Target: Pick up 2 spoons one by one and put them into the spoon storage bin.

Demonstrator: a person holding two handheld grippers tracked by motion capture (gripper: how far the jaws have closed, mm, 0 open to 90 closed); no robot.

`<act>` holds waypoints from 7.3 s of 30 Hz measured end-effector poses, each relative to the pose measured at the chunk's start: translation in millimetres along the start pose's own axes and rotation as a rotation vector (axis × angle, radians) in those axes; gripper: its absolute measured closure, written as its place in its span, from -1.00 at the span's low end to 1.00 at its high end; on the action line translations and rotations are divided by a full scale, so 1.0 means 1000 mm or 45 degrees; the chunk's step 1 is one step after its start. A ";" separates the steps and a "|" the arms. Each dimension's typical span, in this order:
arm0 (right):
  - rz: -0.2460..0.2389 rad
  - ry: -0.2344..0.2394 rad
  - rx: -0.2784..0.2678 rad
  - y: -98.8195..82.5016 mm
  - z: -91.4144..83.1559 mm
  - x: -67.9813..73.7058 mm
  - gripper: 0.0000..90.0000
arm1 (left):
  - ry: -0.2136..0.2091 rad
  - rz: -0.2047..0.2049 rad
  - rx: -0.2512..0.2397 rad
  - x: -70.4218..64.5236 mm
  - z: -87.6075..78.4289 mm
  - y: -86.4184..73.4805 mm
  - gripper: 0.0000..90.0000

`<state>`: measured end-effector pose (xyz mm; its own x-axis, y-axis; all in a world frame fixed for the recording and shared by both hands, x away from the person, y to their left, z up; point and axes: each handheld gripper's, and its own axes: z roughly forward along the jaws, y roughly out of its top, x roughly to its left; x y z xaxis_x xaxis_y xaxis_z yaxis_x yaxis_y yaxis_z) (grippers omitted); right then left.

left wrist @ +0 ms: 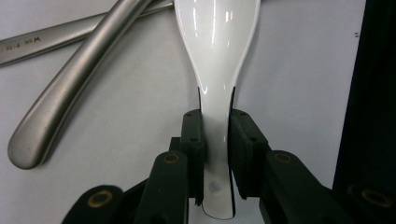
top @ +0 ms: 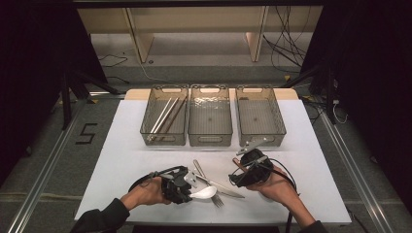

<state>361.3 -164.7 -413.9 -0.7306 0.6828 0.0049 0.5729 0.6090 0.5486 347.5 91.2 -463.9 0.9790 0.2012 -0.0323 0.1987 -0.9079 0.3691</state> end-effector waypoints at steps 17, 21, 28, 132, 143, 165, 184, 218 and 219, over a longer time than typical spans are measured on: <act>0.005 -0.002 -0.003 -0.001 -0.001 0.000 -0.42 | 0.000 -0.089 0.006 0.004 -0.004 -0.004 0.70; 0.007 -0.001 -0.004 -0.001 -0.002 -0.001 -0.42 | -0.003 -0.118 -0.017 0.007 -0.009 -0.007 0.70; 0.008 -0.001 -0.004 -0.001 -0.002 -0.001 -0.42 | -0.043 -0.219 -0.106 0.017 -0.018 -0.012 0.70; 0.053 -0.012 -0.021 -0.015 -0.014 -0.014 -0.42 | 0.305 -0.781 -0.460 0.184 -0.041 0.074 0.68; 0.058 -0.011 -0.022 -0.015 -0.015 -0.015 -0.42 | 0.240 -0.771 -0.513 0.173 -0.055 0.078 0.00; 0.091 -0.019 0.034 -0.018 -0.012 -0.023 -0.43 | 0.190 -0.597 -0.719 0.101 -0.094 0.032 -0.49; 0.101 -0.046 0.095 -0.021 -0.005 -0.029 -0.42 | 0.236 -0.574 -0.704 0.068 -0.093 -0.005 -0.51; 0.152 -0.018 0.270 -0.023 0.016 -0.045 0.07 | 0.312 -0.640 -0.817 0.028 -0.096 -0.066 -0.54; 0.155 -0.015 0.281 -0.023 0.016 -0.046 0.10 | 0.311 -0.645 -0.821 0.028 -0.096 -0.066 -0.54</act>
<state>387.5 -203.8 -440.2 -0.6474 0.7605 0.0492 0.7247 0.5943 0.3488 357.2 192.3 -400.5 0.7273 0.6669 -0.1622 0.4727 -0.3153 0.8229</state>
